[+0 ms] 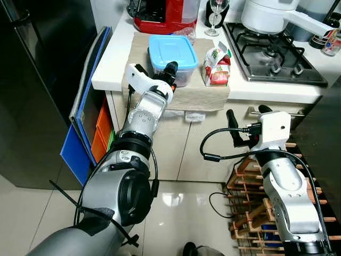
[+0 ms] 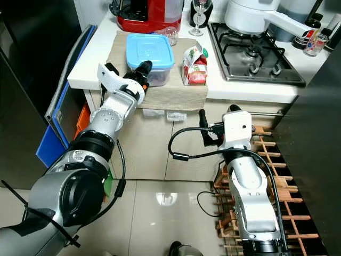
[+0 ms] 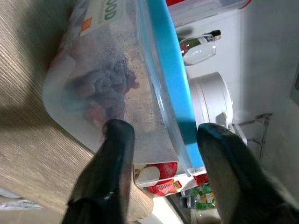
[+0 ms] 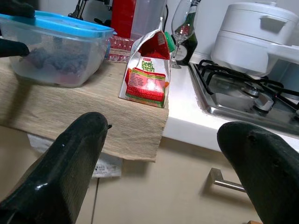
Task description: Restocking fridge
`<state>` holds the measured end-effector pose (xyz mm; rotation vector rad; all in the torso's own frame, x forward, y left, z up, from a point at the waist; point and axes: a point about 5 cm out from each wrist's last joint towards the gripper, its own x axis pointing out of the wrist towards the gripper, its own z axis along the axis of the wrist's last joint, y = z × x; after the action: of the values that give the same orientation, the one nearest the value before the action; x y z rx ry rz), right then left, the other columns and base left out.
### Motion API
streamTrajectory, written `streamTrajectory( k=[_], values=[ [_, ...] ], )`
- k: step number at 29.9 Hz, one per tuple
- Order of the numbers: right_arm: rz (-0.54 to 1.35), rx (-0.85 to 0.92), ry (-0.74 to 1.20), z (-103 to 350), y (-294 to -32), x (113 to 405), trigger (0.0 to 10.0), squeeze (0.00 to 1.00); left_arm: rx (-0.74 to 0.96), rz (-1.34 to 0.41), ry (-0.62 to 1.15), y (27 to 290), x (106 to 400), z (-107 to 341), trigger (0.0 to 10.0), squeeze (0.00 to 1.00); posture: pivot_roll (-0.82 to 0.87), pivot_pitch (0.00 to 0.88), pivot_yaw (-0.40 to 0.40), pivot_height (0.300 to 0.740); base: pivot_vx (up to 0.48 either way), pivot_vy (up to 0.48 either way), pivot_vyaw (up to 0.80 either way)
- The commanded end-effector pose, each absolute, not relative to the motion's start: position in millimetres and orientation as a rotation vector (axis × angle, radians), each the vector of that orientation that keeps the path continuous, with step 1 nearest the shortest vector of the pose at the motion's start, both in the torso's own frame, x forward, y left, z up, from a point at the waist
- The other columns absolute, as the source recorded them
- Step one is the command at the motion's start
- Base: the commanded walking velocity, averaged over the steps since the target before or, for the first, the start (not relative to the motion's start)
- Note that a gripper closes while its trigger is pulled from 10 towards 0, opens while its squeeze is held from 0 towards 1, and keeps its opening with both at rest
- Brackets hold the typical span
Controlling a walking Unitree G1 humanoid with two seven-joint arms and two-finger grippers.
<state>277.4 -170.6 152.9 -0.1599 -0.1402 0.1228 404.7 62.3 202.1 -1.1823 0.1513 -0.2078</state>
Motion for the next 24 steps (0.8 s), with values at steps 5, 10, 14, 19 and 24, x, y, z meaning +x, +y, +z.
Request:
streamTrajectory(
  k=[5, 10, 14, 19, 24],
  values=[
    [0.120, -0.175, -0.156, 158, -173, 278, 10.0, 0.19, -1.181, -0.240, 0.118, 58, 408, 215, 0.0, 0.00, -0.19, 0.055, -0.038, 0.740, 0.000, 0.000, 0.00],
    [0.120, -0.176, -0.155, 159, -174, 278, 10.0, 0.19, -1.176, -0.251, 0.086, 61, 409, 219, 0.0, 0.00, -0.20, 0.061, -0.039, 0.740, 0.000, 0.000, 0.00],
    [0.120, -0.178, -0.154, 159, -174, 278, 10.0, 0.19, -1.198, -0.270, 0.057, 62, 409, 224, 0.0, 0.00, -0.20, 0.061, -0.039, 0.740, 0.000, 0.000, 0.00],
    [0.121, -0.176, -0.154, 158, -174, 278, 10.0, 0.20, -1.181, -0.323, 0.019, 60, 408, 231, 0.0, 0.00, -0.20, 0.061, -0.039, 0.740, 0.000, 0.000, 0.00],
    [0.120, -0.175, -0.154, 158, -173, 278, 10.0, 0.19, -1.161, -0.357, -0.009, 60, 407, 236, 0.0, 0.00, -0.20, 0.061, -0.039, 0.740, 0.000, 0.000, 0.00]
  ],
)
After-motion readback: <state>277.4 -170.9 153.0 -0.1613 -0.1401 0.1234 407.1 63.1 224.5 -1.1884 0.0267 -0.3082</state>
